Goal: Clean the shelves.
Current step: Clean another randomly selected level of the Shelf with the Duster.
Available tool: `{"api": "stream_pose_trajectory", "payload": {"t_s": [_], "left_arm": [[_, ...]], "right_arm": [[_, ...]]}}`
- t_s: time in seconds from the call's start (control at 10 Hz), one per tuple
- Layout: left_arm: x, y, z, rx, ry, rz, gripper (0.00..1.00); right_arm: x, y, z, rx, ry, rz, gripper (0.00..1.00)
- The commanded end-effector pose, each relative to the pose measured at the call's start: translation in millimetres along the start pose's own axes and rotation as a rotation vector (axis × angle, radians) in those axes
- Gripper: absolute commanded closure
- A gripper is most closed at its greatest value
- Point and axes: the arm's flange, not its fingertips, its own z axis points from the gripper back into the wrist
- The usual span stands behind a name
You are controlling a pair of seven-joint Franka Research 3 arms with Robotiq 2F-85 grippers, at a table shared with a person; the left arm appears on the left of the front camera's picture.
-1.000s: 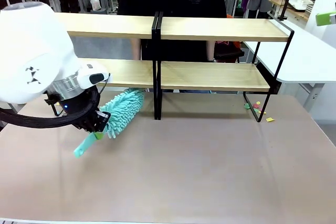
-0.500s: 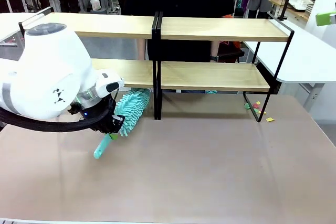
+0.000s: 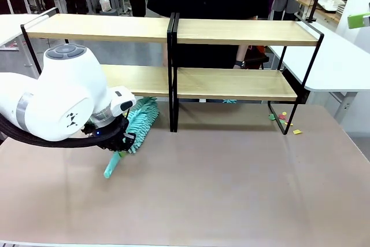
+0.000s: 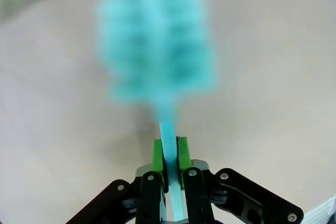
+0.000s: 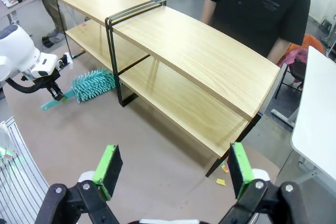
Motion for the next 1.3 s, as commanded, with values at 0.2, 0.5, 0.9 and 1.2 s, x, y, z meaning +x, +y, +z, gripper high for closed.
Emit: {"api": "stream_pose_trajectory", "payload": {"t_s": [0.2, 0.5, 0.9, 1.2], "left_arm": [[-24, 35, 1, 0.208, 0.064, 0.165, 1.00], [-24, 67, 3, 0.351, 0.178, 0.299, 1.00], [-25, 96, 27, 0.390, -0.020, 0.560, 1.00], [-30, 90, 37, 0.271, -0.109, 0.441, 1.00]], "right_arm": [[1, -1, 0, 0.004, -0.005, -0.001, 0.00], [1, -1, 0, 0.004, -0.005, -0.001, 0.00], [1, -1, 0, 0.004, -0.005, -0.001, 0.00], [1, -1, 0, 0.004, -0.005, -0.001, 0.00]]}}
